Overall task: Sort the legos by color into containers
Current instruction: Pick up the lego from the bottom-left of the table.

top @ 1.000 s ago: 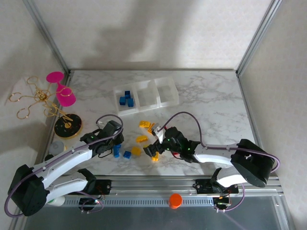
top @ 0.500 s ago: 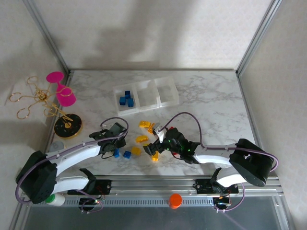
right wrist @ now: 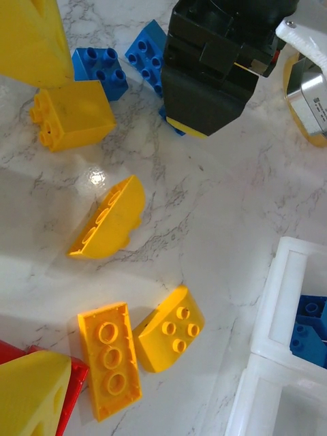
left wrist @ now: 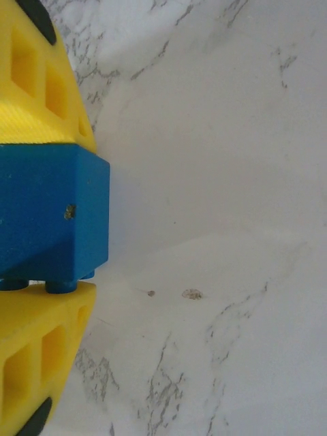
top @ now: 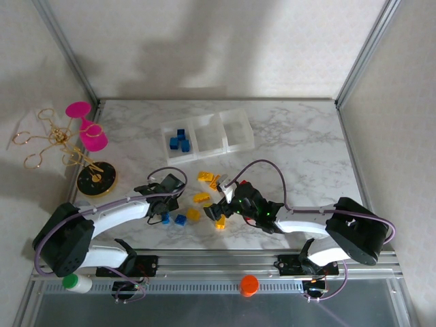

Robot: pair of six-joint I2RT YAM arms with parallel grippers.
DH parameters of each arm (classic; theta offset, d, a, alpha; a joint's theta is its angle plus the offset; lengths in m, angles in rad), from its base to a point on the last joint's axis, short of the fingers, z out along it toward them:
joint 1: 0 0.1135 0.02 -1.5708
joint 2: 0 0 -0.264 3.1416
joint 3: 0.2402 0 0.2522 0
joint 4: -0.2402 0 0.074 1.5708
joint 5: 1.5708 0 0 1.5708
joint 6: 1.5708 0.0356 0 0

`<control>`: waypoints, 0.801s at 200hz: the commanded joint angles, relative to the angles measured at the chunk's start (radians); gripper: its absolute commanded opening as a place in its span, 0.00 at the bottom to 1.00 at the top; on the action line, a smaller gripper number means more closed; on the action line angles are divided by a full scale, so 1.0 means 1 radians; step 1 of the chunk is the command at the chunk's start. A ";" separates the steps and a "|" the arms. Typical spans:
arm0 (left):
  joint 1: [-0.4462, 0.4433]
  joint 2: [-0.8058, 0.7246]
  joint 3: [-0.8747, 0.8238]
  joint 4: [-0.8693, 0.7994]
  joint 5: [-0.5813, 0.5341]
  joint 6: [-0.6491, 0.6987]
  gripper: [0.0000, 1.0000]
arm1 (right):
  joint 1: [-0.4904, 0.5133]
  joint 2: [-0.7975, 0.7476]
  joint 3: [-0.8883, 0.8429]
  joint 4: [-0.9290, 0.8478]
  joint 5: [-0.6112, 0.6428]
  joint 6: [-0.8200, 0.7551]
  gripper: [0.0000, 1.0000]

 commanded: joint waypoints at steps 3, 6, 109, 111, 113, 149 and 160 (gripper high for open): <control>-0.009 0.000 0.030 -0.019 -0.043 0.015 0.41 | 0.014 -0.001 0.013 0.009 0.030 -0.003 0.99; -0.009 -0.002 0.031 -0.020 -0.044 0.014 0.41 | 0.014 -0.002 0.013 0.008 0.031 -0.003 0.99; 0.000 -0.065 0.229 -0.136 -0.137 0.093 0.40 | 0.008 -0.113 0.026 -0.056 0.171 0.021 0.99; 0.000 -0.062 0.240 -0.138 -0.138 0.097 0.40 | 0.006 -0.113 0.029 -0.059 0.175 0.021 0.99; 0.001 -0.058 0.249 -0.138 -0.140 0.101 0.40 | 0.005 -0.114 0.031 -0.061 0.178 0.021 0.99; 0.034 0.032 0.396 -0.127 -0.152 0.172 0.41 | -0.046 -0.112 0.095 -0.121 0.205 0.041 0.99; 0.052 0.068 0.440 -0.119 -0.147 0.193 0.40 | -0.070 -0.113 0.103 -0.120 0.194 0.050 0.99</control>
